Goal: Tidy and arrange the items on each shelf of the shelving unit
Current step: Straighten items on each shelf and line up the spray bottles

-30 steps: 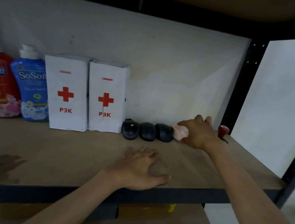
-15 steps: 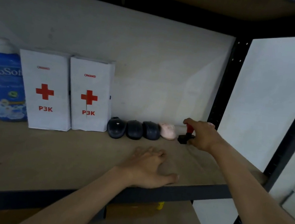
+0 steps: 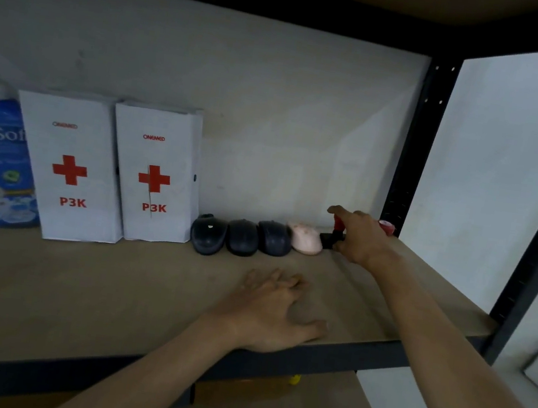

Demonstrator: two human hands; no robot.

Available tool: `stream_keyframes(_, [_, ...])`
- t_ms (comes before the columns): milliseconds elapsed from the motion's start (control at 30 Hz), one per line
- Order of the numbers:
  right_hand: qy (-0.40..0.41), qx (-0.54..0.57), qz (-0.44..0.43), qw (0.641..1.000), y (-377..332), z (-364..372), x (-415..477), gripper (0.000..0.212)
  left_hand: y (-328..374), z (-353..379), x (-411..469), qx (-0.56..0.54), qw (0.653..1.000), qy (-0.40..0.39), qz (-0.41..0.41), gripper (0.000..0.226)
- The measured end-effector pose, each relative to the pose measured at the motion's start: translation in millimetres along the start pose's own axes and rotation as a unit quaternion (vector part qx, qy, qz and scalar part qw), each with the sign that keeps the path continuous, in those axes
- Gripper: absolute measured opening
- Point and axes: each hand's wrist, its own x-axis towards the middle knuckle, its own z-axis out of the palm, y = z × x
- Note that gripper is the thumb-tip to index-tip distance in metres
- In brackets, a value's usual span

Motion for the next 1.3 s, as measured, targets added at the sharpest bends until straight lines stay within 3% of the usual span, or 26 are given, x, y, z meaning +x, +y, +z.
stream_keyframes(100, [0.016, -0.003, 0.002, 1.0, -3.3, -5.4, -9.4, 0.082, 1.2, -1.0, 0.2, 0.0, 1.0, -0.003, -0.001, 0.087])
stream_keyframes(267, [0.14, 0.003, 0.006, 0.99, -2.3, -24.6, -40.6, 0.069, 0.0, 0.5, 2.7, 0.009, 1.0, -0.001, 0.0, 0.091])
stream_keyframes(367, [0.205, 0.071, 0.078, 0.973, 14.8, -33.3, -52.0, 0.065, -1.1, 2.4, 3.1, 0.015, 1.0, 0.001, -0.003, 0.093])
stream_keyframes(433, [0.184, 0.112, 0.154, 0.964, 31.6, -33.6, -52.9, 0.078, -0.5, 2.0, 2.6, 0.017, 1.0, 0.0, -0.001, 0.092])
stream_keyframes(500, [0.106, 0.138, 0.192, 0.966, 43.4, -28.5, -52.6, 0.092, 0.3, 1.0, 2.3, 0.018, 1.0, -0.001, -0.001, 0.091])
stream_keyframes(600, [0.049, 0.158, 0.18, 0.97, 49.5, -15.5, -49.4, 0.079, 0.6, 0.0, 2.0, 0.015, 1.0, -0.006, -0.005, 0.09])
stream_keyframes(1133, [0.056, 0.155, 0.201, 0.966, 40.2, -8.0, -22.6, 0.069, 0.1, 1.7, 4.2, 0.004, 1.0, -0.001, -0.005, 0.09])
stream_keyframes(1300, [0.132, 0.192, 0.205, 0.951, 30.9, -7.0, -34.1, 0.061, 0.9, 0.1, 3.2, 0.01, 1.0, 0.006, -0.005, 0.089])
